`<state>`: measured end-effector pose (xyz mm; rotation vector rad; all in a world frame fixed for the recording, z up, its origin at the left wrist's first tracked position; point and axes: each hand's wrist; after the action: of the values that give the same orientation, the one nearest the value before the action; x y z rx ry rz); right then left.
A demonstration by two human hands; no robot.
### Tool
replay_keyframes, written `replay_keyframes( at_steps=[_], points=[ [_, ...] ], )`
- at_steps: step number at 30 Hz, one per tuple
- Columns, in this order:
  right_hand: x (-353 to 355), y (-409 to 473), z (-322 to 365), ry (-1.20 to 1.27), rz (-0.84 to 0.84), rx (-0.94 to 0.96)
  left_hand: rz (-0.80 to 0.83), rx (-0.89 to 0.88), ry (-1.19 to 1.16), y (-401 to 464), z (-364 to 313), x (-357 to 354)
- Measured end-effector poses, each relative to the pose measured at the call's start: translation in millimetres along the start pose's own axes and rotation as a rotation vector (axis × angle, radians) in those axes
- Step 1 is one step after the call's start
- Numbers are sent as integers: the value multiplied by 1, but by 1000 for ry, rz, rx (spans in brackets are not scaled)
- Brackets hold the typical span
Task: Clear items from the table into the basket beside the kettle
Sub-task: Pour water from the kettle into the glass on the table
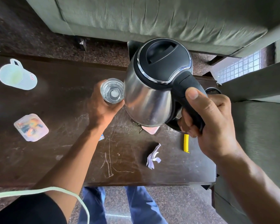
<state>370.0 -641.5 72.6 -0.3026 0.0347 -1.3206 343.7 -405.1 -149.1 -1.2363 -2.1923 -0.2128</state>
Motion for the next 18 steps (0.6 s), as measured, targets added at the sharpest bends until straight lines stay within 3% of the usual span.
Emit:
replay_keyframes(
  at_steps=[11, 18],
  points=[
    [-4, -6, 9, -11, 26, -9, 59, -116, -150, 0, 28, 1],
    [-22, -9, 28, -14, 65, 16, 34, -205, -228, -9, 21, 48]
  ],
)
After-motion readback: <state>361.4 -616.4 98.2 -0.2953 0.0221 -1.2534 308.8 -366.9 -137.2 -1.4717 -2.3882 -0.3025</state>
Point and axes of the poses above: each hand's wrist, its own y-axis towards the middle knuckle, its own x-axis out of the back of the hand, z = x × y, and after that the axes turned 6 degrees about x, right-handed
